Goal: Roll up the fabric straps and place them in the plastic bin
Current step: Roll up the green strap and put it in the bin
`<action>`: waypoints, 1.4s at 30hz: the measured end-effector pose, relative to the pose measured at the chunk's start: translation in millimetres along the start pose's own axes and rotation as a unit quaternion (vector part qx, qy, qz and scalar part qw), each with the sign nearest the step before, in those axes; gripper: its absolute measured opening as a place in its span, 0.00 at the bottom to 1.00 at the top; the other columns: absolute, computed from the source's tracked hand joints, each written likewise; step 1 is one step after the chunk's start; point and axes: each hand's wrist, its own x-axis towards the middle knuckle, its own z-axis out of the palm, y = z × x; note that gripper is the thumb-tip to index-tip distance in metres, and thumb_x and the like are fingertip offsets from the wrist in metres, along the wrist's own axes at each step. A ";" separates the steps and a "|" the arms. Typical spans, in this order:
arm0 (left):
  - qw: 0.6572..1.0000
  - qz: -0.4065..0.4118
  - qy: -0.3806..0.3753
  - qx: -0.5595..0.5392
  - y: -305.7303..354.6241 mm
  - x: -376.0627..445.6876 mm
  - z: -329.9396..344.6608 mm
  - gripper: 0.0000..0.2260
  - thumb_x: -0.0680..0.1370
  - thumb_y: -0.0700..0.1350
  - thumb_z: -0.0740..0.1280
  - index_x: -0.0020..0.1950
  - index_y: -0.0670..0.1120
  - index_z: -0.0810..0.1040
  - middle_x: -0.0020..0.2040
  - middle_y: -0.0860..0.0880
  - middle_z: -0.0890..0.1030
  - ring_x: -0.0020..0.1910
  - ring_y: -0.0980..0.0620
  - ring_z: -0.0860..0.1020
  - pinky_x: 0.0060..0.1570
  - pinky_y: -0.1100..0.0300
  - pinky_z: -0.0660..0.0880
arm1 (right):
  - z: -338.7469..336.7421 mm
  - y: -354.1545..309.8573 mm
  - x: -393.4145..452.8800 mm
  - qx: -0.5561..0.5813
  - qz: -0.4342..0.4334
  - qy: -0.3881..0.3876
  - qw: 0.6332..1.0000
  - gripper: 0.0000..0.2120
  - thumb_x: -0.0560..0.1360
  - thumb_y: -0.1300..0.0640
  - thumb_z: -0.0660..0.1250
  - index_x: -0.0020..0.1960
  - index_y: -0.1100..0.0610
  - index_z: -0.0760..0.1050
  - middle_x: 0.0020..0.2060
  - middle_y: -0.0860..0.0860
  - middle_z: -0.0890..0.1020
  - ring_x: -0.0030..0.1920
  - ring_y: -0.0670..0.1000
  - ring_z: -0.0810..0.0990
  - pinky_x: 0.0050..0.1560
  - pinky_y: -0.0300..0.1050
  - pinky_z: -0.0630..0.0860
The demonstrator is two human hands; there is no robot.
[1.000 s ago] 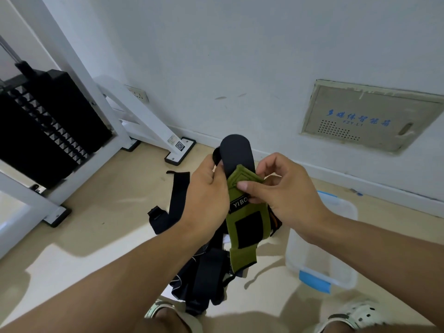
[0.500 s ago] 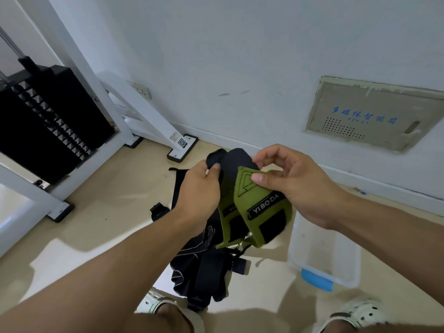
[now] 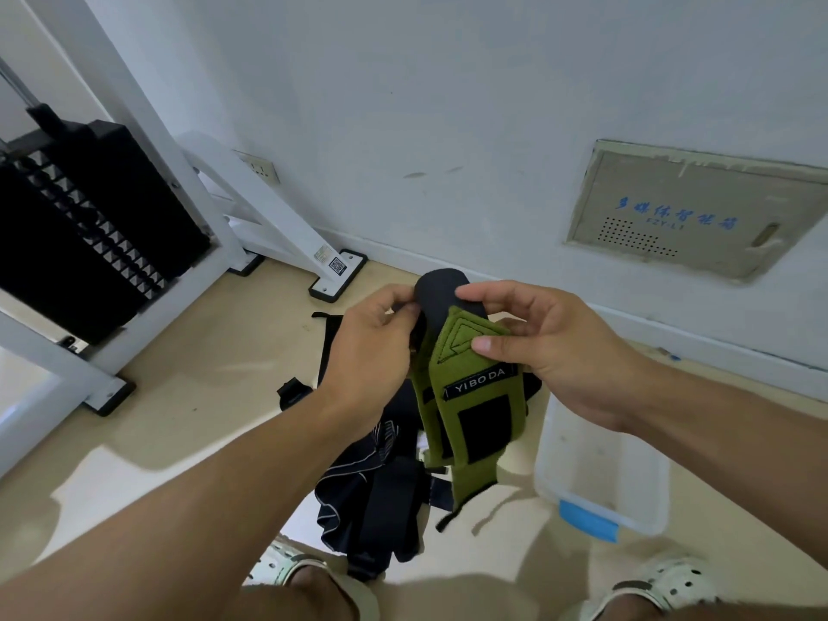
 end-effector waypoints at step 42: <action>0.987 0.067 -0.148 -0.011 -1.1 -11.4 -1.3 0.29 0.72 0.41 0.79 0.71 0.49 0.75 0.56 0.44 0.87 0.55 0.42 0.86 0.62 0.39 0.79 | -0.6 -4.5 -3.9 -0.041 -0.004 0.036 0.999 0.21 0.73 0.63 0.75 0.63 0.50 0.78 0.48 0.52 0.87 0.42 0.51 0.84 0.47 0.46 0.81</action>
